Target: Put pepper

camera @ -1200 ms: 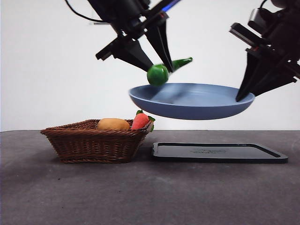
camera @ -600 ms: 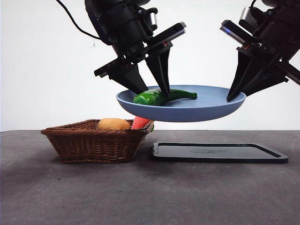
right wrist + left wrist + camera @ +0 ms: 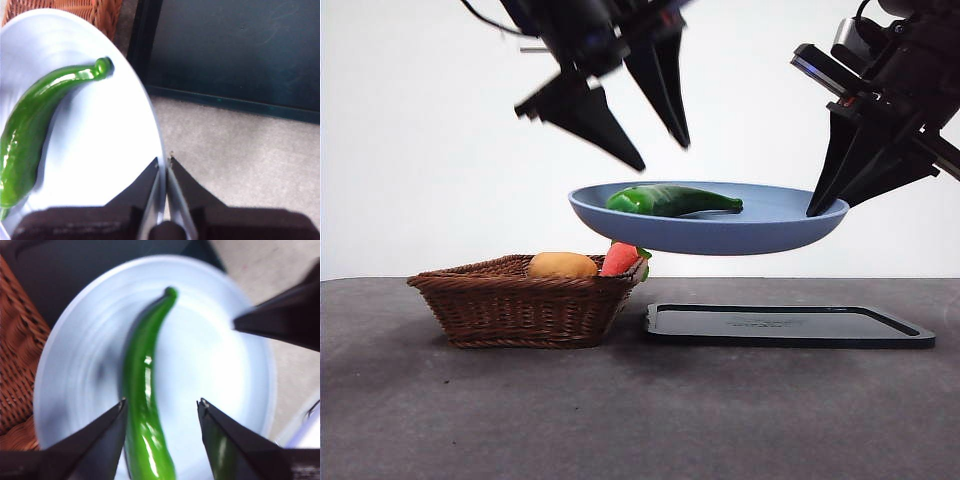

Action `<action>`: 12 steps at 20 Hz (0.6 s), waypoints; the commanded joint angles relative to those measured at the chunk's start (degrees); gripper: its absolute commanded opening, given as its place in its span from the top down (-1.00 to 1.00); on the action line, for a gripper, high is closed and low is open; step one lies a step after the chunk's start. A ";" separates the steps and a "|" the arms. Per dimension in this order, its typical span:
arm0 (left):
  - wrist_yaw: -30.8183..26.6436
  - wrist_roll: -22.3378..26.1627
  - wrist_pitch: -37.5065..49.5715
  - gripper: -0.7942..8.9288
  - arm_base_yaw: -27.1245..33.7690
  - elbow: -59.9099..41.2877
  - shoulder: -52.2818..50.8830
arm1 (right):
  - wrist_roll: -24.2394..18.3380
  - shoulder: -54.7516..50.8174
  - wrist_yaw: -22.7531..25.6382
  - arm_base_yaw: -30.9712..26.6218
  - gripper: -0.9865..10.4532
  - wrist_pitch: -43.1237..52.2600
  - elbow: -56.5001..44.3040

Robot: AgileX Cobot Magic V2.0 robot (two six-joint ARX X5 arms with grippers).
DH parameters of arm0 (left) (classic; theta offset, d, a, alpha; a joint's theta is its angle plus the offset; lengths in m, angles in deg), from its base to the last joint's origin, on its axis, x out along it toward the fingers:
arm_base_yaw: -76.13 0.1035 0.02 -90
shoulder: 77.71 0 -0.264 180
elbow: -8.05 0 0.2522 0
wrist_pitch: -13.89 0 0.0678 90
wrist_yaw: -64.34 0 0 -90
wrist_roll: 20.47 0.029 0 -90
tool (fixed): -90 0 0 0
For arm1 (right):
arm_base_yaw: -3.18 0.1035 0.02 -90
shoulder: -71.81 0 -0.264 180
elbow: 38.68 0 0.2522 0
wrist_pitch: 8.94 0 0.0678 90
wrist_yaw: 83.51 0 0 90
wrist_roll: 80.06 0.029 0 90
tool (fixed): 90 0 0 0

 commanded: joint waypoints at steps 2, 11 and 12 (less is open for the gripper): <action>0.50 3.65 -2.01 0.32 -0.52 1.14 -4.07 | 0.90 0.70 0.28 -1.84 0.82 2.10 1.09; 0.42 6.14 -2.82 0.32 -0.52 1.14 -20.90 | 1.22 13.46 1.22 -14.38 0.82 2.80 9.97; 0.44 6.14 -2.82 0.32 -0.52 1.14 -22.27 | 1.22 15.96 1.20 -14.95 0.82 2.84 11.52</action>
